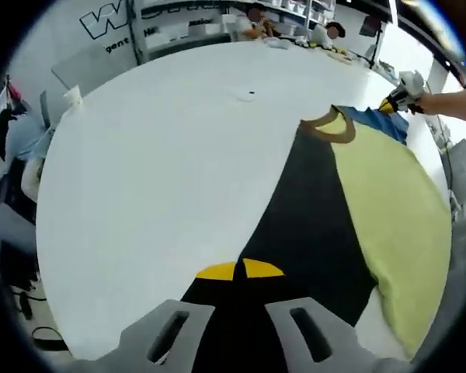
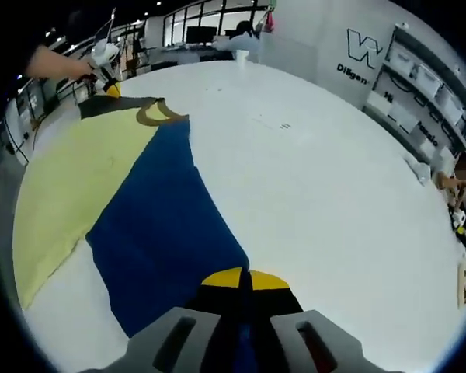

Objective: Fold the garment on the visible template until the final outline fits inside the template.

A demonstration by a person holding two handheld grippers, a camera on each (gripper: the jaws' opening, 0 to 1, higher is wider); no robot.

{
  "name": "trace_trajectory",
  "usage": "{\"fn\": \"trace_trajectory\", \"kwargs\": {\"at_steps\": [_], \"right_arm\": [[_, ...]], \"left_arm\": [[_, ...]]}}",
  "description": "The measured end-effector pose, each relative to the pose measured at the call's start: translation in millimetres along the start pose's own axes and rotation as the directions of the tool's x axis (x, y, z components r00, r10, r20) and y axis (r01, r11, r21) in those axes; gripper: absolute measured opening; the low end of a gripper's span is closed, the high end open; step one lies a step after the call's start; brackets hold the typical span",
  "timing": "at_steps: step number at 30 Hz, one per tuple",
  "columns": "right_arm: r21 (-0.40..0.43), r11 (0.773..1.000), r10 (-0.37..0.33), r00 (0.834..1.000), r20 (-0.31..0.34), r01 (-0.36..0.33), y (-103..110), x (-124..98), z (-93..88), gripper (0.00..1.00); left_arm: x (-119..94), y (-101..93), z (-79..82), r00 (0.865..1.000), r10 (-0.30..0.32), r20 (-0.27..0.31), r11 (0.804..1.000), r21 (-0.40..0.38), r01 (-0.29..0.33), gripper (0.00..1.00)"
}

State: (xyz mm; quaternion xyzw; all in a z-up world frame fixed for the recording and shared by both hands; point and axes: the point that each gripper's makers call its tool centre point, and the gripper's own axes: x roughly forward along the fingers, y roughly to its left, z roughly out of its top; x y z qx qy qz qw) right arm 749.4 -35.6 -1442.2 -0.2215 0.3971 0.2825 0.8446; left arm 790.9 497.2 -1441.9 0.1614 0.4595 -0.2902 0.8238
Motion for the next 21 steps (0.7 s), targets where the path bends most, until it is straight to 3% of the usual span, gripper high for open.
{"fn": "trace_trajectory", "kwargs": {"at_steps": [5,10,21], "right_arm": [[0.005,1.0,-0.021,1.0,0.0,0.021,-8,9,8.4,0.0],[-0.004,1.0,-0.026,1.0,-0.018,0.026,-12,11,11.7,0.0],[-0.004,0.998,-0.069,0.996,-0.061,0.069,-20,3,-2.0,0.0]], "left_arm": [[-2,6.5,-5.3,0.999,0.036,0.015,0.995,-0.094,-0.034,0.07],[-2,5.6,-2.1,0.999,0.045,0.008,0.999,-0.026,-0.045,0.07],[4,0.2,12.3,0.999,0.032,0.027,0.999,-0.027,-0.031,0.07]]}}
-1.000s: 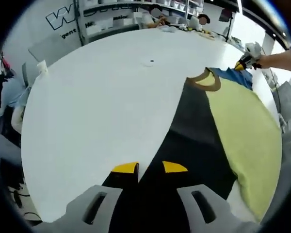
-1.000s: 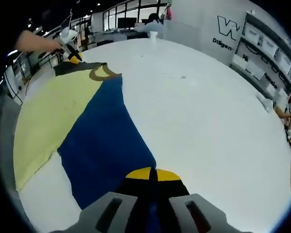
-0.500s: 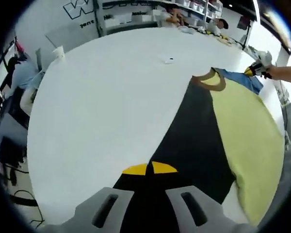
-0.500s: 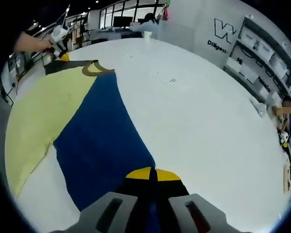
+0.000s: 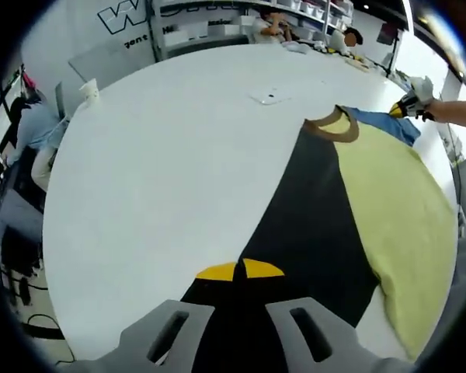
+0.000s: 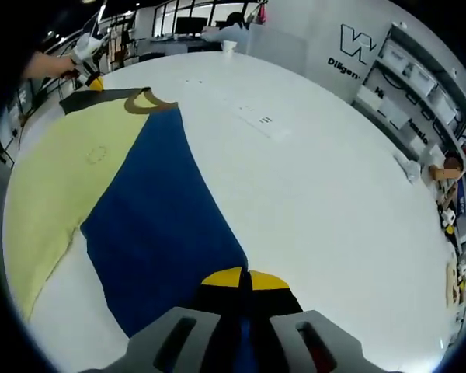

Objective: Fold the garment on the visible template until the final outline fits inside the template.

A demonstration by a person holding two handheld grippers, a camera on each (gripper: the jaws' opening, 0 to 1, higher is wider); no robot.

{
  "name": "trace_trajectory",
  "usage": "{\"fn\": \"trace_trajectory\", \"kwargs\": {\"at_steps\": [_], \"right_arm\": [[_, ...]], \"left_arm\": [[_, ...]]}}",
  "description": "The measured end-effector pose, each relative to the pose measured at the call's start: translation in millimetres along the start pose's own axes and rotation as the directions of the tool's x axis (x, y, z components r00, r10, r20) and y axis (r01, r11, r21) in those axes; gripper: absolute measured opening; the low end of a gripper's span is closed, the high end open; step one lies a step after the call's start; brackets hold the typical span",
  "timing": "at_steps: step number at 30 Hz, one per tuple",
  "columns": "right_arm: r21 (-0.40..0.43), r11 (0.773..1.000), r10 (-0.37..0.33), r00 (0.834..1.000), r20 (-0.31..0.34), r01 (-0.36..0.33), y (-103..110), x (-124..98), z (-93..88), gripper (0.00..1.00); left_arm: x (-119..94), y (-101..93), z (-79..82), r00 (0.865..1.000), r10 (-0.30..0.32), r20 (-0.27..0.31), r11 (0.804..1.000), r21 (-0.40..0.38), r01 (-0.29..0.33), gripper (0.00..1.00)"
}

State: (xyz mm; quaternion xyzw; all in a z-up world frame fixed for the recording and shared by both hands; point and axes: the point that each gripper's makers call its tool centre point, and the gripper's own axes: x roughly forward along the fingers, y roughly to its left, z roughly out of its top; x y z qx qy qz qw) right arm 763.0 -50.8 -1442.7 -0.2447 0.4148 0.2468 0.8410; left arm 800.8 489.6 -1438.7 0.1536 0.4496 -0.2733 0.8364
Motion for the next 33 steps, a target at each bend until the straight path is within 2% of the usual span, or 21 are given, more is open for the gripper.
{"fn": "trace_trajectory", "kwargs": {"at_steps": [4,5,7,11,13,14,16,18,21,23,25,26,27,28,31,32,33], "right_arm": [[-0.009,1.0,0.002,1.0,0.005,-0.002,3,-1,0.6,0.0],[0.017,1.0,-0.011,1.0,0.01,0.011,0,-3,1.0,0.0],[0.045,0.999,-0.008,0.999,0.034,0.007,0,-7,3.6,0.0],[0.053,0.999,-0.007,0.997,0.075,0.003,5,-20,8.9,0.06],[0.048,0.999,0.015,0.993,0.118,-0.021,15,-27,12.3,0.07],[0.043,0.998,0.049,0.989,0.143,-0.055,27,-31,12.9,0.08],[0.024,0.997,0.066,0.993,0.103,-0.069,36,-34,-0.8,0.1],[0.028,0.997,0.065,0.994,0.087,-0.068,41,-38,-16.5,0.11],[0.068,0.997,0.039,0.997,0.063,-0.043,40,-49,-41.2,0.1],[0.105,0.994,0.032,0.998,0.051,-0.037,37,-53,-55.0,0.11],[0.113,0.993,0.022,1.0,-0.004,-0.021,35,-55,-74.3,0.12],[0.145,0.989,0.009,0.997,0.079,-0.02,31,-57,-63.3,0.11],[0.148,0.989,0.011,1.0,0.012,-0.013,31,-61,-76.7,0.1],[0.158,0.987,-0.007,1.0,0.015,0.005,26,-64,-78.5,0.09],[0.161,0.987,-0.011,1.0,0.001,0.011,20,-69,-93.8,0.05],[0.225,0.974,-0.026,1.0,0.012,0.022,14,-70,-98.9,0.06],[0.253,0.967,-0.03,0.999,0.016,0.026,12,-71,-100.7,0.07]], "left_arm": [[-2,-1.0,2.0,1.0,0.005,0.015,0.999,0.054,-0.006,0.1],[-5,4.0,0.5,0.999,0.037,0.004,0.997,0.075,-0.037,0.11],[-12,3.8,12.1,0.996,0.042,0.08,0.998,0.044,-0.046,0.18],[-29,7.2,8.2,0.994,0.058,0.097,0.998,0.027,-0.061,0.22],[-35,9.0,2.6,0.993,0.061,0.106,0.998,0.013,-0.063,0.24],[-38,9.8,-3.0,0.992,0.066,0.103,0.998,0.008,-0.068,0.25],[-46,10.7,-17.5,0.993,0.076,0.095,0.997,-0.014,-0.075,0.28],[-54,17.4,-36.8,0.991,0.111,0.068,0.994,-0.012,-0.111,0.3],[-66,24.9,-60.7,0.989,0.14,0.046,0.989,-0.054,-0.138,0.3],[-70,30.9,-81.3,0.987,0.159,0.007,0.984,-0.085,-0.158,0.31],[-72,35.0,-99.2,0.985,0.168,-0.024,0.98,-0.103,-0.17,0.31],[-73,35.9,-109.7,0.984,0.17,-0.051,0.978,-0.112,-0.175,0.31],[-76,35.4,-111.8,0.985,0.165,-0.043,0.98,-0.105,-0.169,0.32],[-78,37.0,-108.2,0.985,0.174,-0.016,0.974,-0.141,-0.175,0.33],[-81,40.3,-111.0,0.983,0.181,-0.021,0.97,-0.161,-0.182,0.35],[-81,42.7,-112.6,0.983,0.181,-0.018,0.97,-0.165,-0.181,0.36],[-80,45.2,-114.3,0.985,0.173,-0.009,0.961,-0.215,-0.171,0.36]]}}
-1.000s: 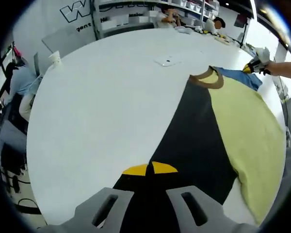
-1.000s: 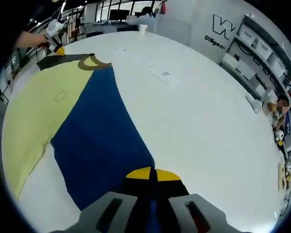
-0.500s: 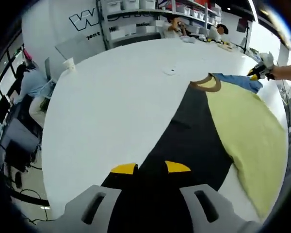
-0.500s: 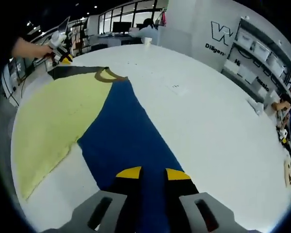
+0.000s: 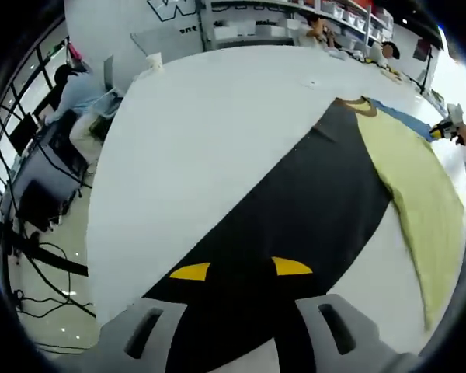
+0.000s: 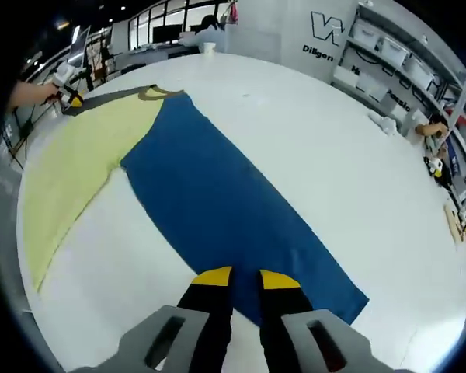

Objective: Fold the garment on the visible template until the final outline fits inside the template.

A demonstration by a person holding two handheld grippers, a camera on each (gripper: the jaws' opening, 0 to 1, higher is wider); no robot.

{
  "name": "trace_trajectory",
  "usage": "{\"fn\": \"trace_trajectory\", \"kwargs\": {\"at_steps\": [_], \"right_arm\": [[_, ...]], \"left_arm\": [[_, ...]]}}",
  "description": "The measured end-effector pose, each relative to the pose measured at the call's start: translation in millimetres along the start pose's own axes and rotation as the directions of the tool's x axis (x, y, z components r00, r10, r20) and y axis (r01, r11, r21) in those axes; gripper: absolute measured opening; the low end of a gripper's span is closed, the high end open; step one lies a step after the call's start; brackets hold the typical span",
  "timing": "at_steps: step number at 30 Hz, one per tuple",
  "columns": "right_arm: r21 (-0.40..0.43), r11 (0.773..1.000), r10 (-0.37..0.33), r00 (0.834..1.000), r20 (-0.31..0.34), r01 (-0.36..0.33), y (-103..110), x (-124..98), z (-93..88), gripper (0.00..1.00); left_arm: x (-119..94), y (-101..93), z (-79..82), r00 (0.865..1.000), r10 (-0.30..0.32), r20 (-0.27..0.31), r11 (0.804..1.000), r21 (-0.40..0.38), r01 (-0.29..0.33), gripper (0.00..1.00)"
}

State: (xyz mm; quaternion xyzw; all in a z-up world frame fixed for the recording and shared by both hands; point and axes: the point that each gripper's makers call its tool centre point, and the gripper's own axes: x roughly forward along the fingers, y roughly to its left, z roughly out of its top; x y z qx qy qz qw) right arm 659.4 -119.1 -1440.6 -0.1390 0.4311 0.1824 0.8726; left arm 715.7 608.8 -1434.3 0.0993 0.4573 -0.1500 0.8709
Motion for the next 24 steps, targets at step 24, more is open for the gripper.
{"fn": "trace_trajectory", "kwargs": {"at_steps": [24], "right_arm": [[-0.09,0.992,0.095,0.994,0.046,-0.09,48,-2,48.9,0.04]], "left_arm": [[-15,-10.7,10.7,0.999,0.008,0.041,0.998,0.061,-0.01,0.29]]}}
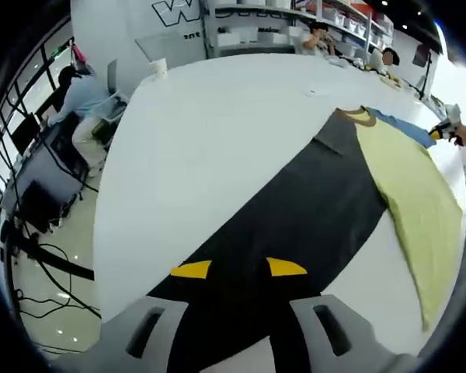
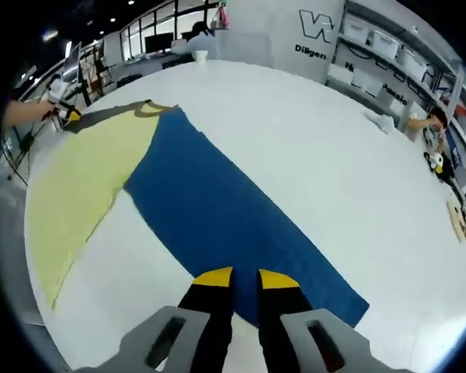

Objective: Fold the garment on the visible template until the final outline fits inside the template.

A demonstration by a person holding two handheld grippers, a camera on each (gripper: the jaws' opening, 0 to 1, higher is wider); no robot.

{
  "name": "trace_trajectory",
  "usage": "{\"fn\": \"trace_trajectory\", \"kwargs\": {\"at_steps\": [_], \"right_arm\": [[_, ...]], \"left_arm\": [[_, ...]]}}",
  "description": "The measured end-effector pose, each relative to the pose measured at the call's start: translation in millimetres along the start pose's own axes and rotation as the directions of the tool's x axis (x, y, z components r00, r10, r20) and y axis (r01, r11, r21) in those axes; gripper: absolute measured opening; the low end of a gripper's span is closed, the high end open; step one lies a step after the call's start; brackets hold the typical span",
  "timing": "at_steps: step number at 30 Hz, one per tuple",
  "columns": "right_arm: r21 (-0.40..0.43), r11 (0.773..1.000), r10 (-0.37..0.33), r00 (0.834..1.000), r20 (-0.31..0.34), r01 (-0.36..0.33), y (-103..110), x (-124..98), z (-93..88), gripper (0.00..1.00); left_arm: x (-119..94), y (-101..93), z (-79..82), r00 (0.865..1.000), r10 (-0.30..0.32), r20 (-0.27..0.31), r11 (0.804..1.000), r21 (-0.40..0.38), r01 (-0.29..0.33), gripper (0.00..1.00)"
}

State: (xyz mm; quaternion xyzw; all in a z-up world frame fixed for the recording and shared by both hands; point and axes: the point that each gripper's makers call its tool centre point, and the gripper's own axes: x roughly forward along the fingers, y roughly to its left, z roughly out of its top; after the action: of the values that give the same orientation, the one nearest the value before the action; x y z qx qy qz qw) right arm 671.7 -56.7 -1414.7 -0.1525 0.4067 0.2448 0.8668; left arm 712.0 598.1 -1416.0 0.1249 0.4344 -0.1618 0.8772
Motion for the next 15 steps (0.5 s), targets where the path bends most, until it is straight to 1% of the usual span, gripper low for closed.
{"fn": "trace_trajectory", "kwargs": {"at_steps": [1,2,3,4,5,6,7,9,12,13,15], "right_arm": [[-0.043,0.999,0.034,0.999,0.02,-0.033,16,5,11.9,0.04],[-0.043,0.998,0.048,0.999,0.026,-0.047,25,8,17.9,0.04],[-0.072,0.994,0.083,0.995,0.054,-0.079,42,12,30.7,0.04],[-0.093,0.991,0.107,0.992,0.067,-0.101,54,14,38.2,0.03],[-0.094,0.989,0.123,0.989,0.085,-0.115,66,19,47.7,0.03],[-0.102,0.987,0.136,0.986,0.097,-0.126,74,22,53.8,0.03],[-0.119,0.98,0.171,0.979,0.11,-0.158,88,26,61.4,0.04],[-0.142,0.975,0.186,0.977,0.106,-0.171,101,33,67.1,0.03],[-0.161,0.967,0.215,0.971,0.105,-0.197,117,44,72.0,0.03],[-0.171,0.965,0.22,0.97,0.104,-0.2,119,45,72.5,0.03],[-0.179,0.962,0.227,0.968,0.105,-0.206,127,51,74.9,0.03]], "left_arm": [[-1,-2.8,1.4,1.0,-0.001,0.004,1.0,0.001,0.001,0.28],[-2,-8.6,4.0,1.0,-0.011,0.012,1.0,0.008,0.011,0.27],[-2,-13.6,5.9,1.0,-0.019,0.015,1.0,0.012,0.019,0.27],[-4,-21.3,11.8,0.999,-0.031,0.037,0.999,0.026,0.03,0.28],[-5,-26.2,15.5,0.998,-0.036,0.047,0.999,0.029,0.034,0.27],[-6,-39.2,22.2,0.995,-0.067,0.069,0.998,0.018,0.066,0.28],[-7,-45.6,26.3,0.994,-0.078,0.08,0.997,0.021,0.076,0.28],[-8,-64.7,36.2,0.988,-0.115,0.105,0.993,0.043,0.111,0.29],[-8,-91.8,47.0,0.979,-0.163,0.125,0.985,0.073,0.155,0.31],[-8,-104.6,51.1,0.973,-0.19,0.132,0.98,0.076,0.181,0.32],[-5,-124.7,55.6,0.965,-0.225,0.135,0.972,0.101,0.213,0.33]]}}
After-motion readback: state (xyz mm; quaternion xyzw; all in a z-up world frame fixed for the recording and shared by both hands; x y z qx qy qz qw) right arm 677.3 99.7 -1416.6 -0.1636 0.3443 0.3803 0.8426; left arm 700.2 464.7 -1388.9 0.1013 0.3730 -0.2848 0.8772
